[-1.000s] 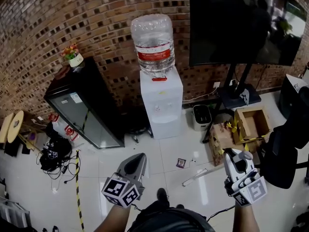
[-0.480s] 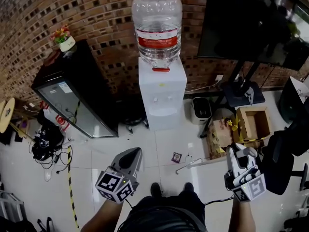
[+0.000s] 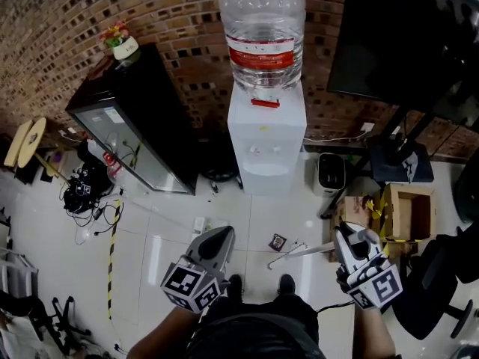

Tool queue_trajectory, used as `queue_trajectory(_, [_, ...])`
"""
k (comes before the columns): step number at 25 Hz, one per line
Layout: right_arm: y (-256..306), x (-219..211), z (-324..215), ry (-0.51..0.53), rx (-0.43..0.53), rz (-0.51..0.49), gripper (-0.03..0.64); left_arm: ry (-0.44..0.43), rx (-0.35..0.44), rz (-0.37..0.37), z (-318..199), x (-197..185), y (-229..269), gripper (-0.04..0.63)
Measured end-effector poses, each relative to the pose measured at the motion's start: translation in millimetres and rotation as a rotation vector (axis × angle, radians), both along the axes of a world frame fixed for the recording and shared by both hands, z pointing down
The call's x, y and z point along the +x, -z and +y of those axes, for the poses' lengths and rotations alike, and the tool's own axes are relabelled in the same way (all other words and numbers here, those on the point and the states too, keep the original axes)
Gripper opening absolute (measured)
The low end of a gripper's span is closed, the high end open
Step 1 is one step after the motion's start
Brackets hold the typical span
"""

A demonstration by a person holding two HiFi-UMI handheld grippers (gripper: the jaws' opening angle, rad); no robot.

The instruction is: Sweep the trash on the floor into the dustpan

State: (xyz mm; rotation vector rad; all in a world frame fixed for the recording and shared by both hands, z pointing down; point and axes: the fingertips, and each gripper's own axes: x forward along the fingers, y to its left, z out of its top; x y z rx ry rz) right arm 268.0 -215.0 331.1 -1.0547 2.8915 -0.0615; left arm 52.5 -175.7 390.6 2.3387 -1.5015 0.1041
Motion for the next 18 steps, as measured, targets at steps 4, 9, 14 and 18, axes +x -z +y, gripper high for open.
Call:
queue_trajectory(4, [-30, 0, -28, 0.105, -0.044, 0.012, 0.067, 0.093, -0.033, -0.032, -5, 7, -2, 0.005])
queue_trajectory(9, [-63, 1, -50, 0.218, -0.06, 0.035, 0.067, 0.207, -0.059, -0.063, -6, 14, -21, 0.005])
queue_trajectory(14, [-89, -7, -64, 0.308, -0.07, 0.049, 0.067, 0.311, -0.086, -0.06, 4, 12, -47, 0.005])
queue_trajectory(18, [-107, -17, -69, 0.378, -0.084, 0.077, 0.067, 0.371, -0.099, -0.063, 18, 8, -53, 0.005])
